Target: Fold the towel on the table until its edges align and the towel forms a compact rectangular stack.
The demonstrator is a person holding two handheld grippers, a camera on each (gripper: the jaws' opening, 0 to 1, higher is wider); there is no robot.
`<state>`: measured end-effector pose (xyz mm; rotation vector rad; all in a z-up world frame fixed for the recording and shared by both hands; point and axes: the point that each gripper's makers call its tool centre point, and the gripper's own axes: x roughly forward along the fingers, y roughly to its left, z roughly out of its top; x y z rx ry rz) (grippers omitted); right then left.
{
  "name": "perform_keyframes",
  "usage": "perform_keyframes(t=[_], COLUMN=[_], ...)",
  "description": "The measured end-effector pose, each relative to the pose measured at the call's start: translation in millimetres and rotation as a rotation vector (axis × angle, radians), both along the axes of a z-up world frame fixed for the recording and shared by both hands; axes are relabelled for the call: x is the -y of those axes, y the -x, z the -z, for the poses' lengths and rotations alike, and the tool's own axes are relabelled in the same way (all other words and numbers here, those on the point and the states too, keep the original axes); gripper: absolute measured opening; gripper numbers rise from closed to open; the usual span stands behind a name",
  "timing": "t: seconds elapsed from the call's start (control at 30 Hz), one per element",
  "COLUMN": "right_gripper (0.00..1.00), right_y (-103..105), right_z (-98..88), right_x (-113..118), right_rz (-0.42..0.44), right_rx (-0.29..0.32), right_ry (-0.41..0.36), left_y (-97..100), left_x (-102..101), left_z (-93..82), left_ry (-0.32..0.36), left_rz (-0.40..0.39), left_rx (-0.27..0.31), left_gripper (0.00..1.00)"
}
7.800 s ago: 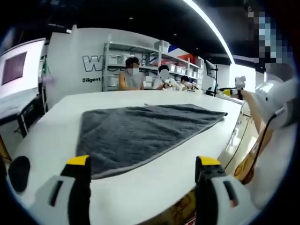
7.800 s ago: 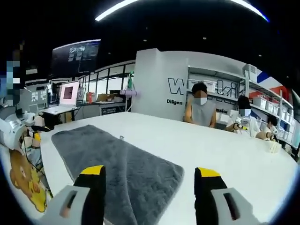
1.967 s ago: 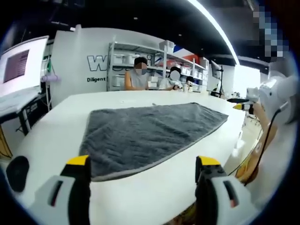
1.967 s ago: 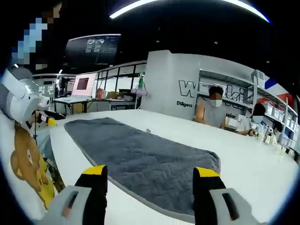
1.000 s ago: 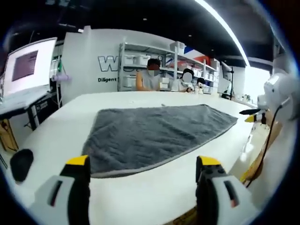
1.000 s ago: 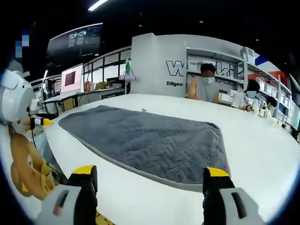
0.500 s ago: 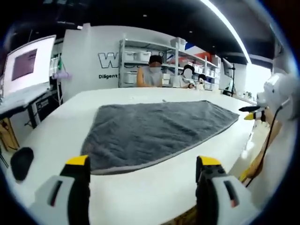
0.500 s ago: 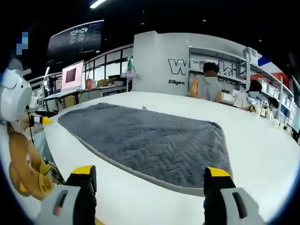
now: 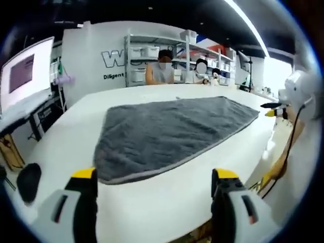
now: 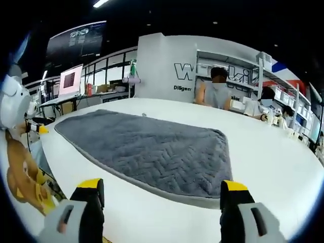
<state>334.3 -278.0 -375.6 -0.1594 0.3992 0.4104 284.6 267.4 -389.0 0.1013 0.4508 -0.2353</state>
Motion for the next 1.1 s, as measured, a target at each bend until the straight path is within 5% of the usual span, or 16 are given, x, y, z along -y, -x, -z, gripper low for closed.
perform_keyframes(t=[0.37,0.6,0.83,1.1], right_gripper=[0.99,0.98,0.96,0.92], right_y=[-2.1,-13.0,-22.2,-33.3], right_z=[-8.3,-31.1,-35.4,-30.1], right_x=[31.5,52.8,61.0,73.3], right_rz=[-0.058,-0.098,-0.221,-0.276], right_rx=[-0.029,0.032,0.118,0.129], right_ry=[0.186,0.236,0.39,0.37], left_y=[0.2,-2.8,-11.5,-20.6], left_x=[-19.9,-31.5,-27.1,-29.7], left_z=[-3.5,-3.1,-3.0,-2.6], left_ry=[-0.092,-0.142,-0.144,-0.209], left_rz=[0.092,0.158,0.235,0.33], left_rx=[-0.057,-0.11,-0.111,-0.08], left_gripper=[0.95,0.93,0.89,0.8])
